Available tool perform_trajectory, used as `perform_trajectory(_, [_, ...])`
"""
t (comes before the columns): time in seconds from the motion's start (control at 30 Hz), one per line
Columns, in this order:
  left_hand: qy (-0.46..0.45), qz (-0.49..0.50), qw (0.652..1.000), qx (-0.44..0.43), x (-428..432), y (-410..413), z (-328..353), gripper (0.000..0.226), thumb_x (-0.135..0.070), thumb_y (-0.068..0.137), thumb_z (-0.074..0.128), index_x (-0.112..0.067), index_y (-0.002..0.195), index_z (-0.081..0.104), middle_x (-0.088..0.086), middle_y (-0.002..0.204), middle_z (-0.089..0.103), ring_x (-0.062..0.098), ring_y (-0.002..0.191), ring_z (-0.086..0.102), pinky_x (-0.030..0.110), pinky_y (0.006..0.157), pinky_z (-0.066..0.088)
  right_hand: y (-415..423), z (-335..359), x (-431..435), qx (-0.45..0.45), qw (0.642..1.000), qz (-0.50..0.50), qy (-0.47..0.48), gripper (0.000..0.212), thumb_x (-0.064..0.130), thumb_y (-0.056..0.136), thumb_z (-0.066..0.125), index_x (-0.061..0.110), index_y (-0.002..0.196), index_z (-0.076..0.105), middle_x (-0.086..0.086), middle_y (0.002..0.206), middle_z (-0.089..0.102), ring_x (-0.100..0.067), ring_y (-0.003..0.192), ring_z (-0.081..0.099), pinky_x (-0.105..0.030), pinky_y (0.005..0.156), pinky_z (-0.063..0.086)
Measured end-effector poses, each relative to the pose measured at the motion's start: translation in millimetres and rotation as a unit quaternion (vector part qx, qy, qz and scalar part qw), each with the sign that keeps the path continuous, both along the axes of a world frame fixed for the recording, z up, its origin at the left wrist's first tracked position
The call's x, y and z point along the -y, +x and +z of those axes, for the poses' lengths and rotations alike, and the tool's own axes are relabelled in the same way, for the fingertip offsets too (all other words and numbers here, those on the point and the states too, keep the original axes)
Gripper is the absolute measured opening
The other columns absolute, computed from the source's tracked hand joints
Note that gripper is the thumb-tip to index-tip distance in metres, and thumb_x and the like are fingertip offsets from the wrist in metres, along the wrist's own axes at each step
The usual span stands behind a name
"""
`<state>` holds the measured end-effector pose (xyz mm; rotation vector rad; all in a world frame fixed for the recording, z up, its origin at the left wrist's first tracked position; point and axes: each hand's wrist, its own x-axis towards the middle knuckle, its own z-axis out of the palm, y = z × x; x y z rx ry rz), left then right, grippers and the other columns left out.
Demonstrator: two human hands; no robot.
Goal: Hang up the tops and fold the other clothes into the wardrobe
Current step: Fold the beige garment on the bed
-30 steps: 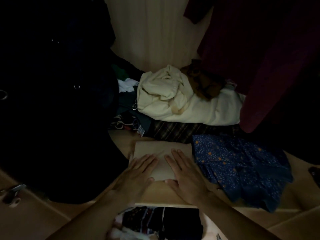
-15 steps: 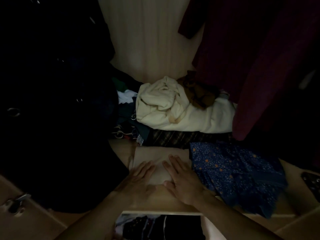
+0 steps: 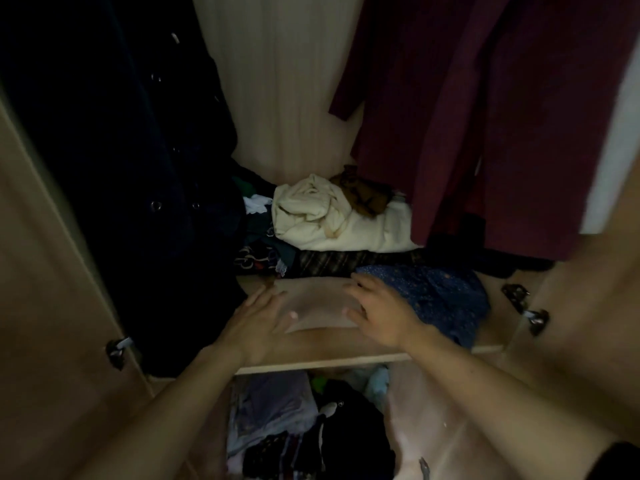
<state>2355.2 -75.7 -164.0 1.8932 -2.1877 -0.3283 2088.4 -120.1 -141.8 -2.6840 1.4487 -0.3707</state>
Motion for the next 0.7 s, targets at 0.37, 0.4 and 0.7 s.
perform_trajectory(0.37, [-0.104,-0.052,0.991,-0.064,-94,-72,24,0.058,-0.048,0.104,0.033,-0.016,0.153,0.032,0.004,0.16,0.029,0.018,0.148,0.021,0.028,0.12,0.015,-52,29,-128,0.02,0.994,-0.095,-0.044,0.055,0.044,0.098,0.051,0.022,0.148,0.043,-0.005,0.159,0.032,-0.022,0.148,0.025,-0.032,0.119,0.023])
perform_trajectory(0.4, [-0.117,-0.054,0.99,-0.056,-101,-76,31,0.059,-0.049,0.104,0.032,-0.016,0.153,0.033,0.004,0.16,0.03,0.019,0.147,0.022,0.03,0.12,0.017,-56,34,-137,0.026,0.994,-0.099,-0.05,0.056,0.045,0.099,0.051,0.022,0.149,0.042,-0.005,0.159,0.032,-0.021,0.148,0.025,-0.033,0.119,0.023])
perform_trajectory(0.7, [-0.141,-0.055,0.989,-0.002,-178,-129,88,0.06,-0.052,0.103,0.03,-0.019,0.153,0.032,0.005,0.159,0.032,0.023,0.145,0.026,0.038,0.116,0.028,-120,64,-230,0.077,0.988,-0.084,-0.106,0.057,0.046,0.099,0.049,0.023,0.15,0.04,-0.002,0.159,0.033,-0.018,0.149,0.023,-0.035,0.121,0.022])
